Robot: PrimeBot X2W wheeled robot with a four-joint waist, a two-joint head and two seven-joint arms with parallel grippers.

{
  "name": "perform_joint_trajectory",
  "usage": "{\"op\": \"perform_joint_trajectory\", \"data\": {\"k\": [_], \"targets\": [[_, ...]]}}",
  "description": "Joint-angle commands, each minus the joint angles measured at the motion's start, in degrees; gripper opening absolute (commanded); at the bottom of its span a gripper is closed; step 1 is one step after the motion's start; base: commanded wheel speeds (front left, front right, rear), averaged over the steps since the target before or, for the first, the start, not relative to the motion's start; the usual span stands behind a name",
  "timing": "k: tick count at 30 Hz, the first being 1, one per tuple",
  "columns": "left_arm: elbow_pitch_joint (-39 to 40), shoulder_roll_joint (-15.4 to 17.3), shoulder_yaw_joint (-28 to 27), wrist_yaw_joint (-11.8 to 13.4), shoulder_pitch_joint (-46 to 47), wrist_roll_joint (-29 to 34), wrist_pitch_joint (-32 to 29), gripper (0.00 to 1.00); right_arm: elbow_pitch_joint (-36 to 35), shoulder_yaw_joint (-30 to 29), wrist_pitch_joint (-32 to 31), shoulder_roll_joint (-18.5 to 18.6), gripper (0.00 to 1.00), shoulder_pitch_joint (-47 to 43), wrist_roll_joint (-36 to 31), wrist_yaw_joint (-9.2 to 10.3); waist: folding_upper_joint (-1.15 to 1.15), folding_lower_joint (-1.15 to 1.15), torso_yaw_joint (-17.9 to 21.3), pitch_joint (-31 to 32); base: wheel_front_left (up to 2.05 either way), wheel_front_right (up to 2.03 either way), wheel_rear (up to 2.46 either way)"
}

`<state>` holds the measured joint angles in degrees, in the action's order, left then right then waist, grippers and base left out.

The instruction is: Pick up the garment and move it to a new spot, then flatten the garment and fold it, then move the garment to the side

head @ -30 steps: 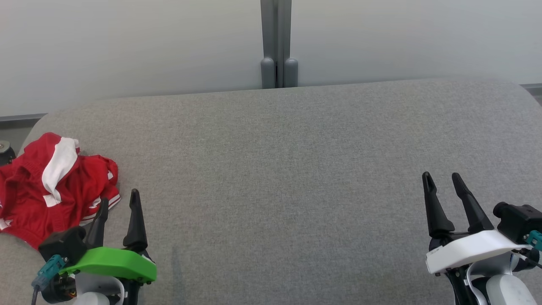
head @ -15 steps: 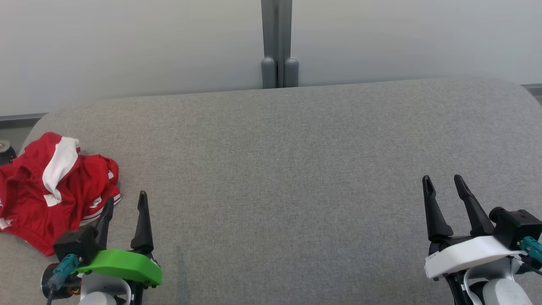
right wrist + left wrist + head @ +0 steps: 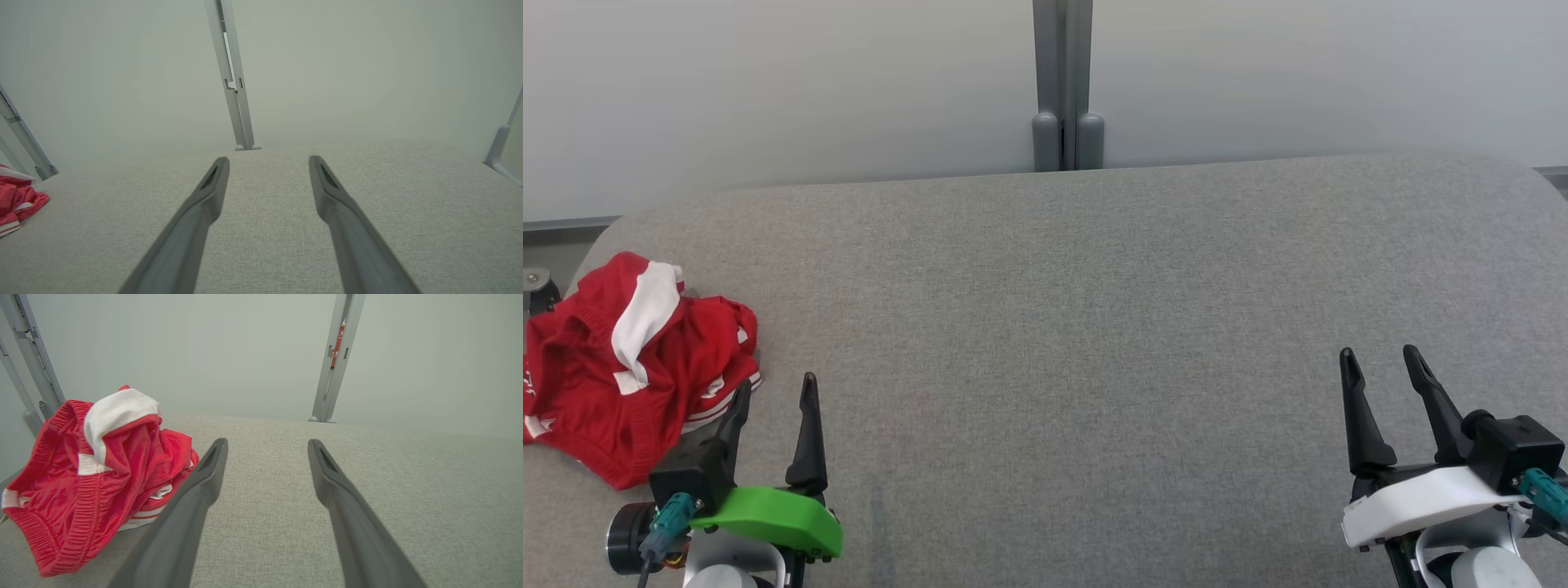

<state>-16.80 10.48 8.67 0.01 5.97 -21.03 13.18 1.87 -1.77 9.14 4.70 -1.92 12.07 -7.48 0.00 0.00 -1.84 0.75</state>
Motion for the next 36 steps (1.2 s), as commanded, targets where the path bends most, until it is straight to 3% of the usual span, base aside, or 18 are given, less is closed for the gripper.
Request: {"op": "perform_joint_trajectory", "data": {"k": [1,12,25,31,36], "targets": [[-0.2,0.7,0.2,0.4,0.4,1.0,0.5,1.00,-0.1,-0.3,0.5,-0.1,1.00,-0.5,-1.4,-0.02,0.00,0.00,-0.1,0.0,0.00,0.00,0.00],[-0.8,0.8,1.0,0.8,0.2,3.3,1.4,1.00,-0.5,-1.5,1.1,-0.8,1.00,-1.4,-4.8,-0.03,0.00,0.00,-0.3,-0.1,0.00,0.00,0.00],[-1.4,0.9,0.9,0.8,0.9,1.6,1.5,1.00,-0.2,-1.6,1.0,-1.2,1.00,-0.9,-3.6,-0.03,0.00,0.00,-1.2,-0.5,0.00,0.00,0.00],[-1.0,0.3,0.0,1.6,1.7,0.9,1.5,1.00,-1.0,-0.4,1.0,-1.0,1.00,-0.8,-3.3,-0.03,0.00,0.00,-4.8,-1.0,0.00,0.00,0.00],[-0.7,-0.1,-1.2,2.3,2.5,0.1,1.8,1.00,-2.6,1.8,0.5,-0.7,1.00,0.0,-3.0,-0.03,0.00,0.00,-10.2,-2.0,0.00,0.00,0.00]]}}
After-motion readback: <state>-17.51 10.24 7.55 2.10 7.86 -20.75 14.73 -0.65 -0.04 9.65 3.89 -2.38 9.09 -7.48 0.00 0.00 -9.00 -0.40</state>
